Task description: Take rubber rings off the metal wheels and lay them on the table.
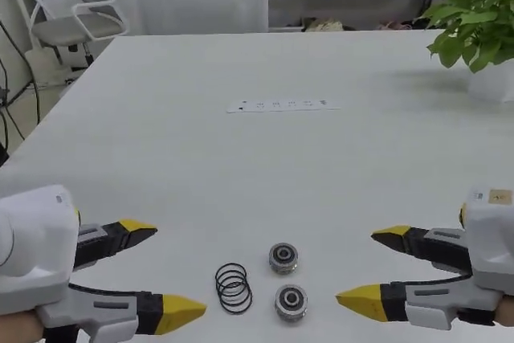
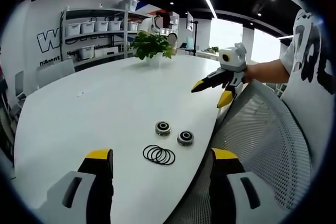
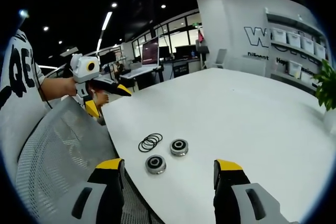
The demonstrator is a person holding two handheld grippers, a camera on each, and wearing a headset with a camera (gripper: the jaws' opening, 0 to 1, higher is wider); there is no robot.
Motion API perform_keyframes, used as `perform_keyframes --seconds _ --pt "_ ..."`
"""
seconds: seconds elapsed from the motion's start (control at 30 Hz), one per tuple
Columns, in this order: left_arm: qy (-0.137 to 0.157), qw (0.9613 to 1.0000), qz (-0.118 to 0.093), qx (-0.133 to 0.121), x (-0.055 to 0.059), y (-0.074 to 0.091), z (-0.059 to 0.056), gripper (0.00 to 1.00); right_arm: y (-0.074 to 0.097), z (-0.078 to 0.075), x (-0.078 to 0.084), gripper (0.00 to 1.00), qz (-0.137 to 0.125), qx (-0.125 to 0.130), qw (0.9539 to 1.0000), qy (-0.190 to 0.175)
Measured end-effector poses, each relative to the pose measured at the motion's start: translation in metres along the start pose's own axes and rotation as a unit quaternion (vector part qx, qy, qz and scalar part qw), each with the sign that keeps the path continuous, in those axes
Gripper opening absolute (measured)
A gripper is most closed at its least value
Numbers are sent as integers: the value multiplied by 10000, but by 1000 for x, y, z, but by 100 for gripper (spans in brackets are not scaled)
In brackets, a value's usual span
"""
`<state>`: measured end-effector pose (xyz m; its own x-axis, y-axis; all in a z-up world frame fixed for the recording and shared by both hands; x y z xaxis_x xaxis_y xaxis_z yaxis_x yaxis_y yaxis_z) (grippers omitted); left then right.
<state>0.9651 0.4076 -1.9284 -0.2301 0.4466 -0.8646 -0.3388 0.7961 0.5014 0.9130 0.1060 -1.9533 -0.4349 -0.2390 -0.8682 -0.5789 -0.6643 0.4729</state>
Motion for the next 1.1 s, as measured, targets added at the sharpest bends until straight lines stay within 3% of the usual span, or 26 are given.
perform_keyframes --seconds 0.43,1.1 --pt "123 9999 -14 -40 7 0 -4 72 1 4 1 68 -104 61 9998 -183" --pt "198 9997 -5 -153 11 0 -1 70 -5 5 11 63 142 220 9996 -61"
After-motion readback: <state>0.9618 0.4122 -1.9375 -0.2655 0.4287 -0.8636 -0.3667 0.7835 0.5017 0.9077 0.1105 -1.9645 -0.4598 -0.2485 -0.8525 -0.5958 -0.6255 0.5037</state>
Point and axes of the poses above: the centre of the closed fingertips' face, and the gripper's own axes: y roughly backward along the fingers, z roughly to its left, x roughly out of its underside, the point moved 8 cm from there along y, roughly backward along the fingers, and after that the axes turned 1 degree about -x, right-handed, at the moved point
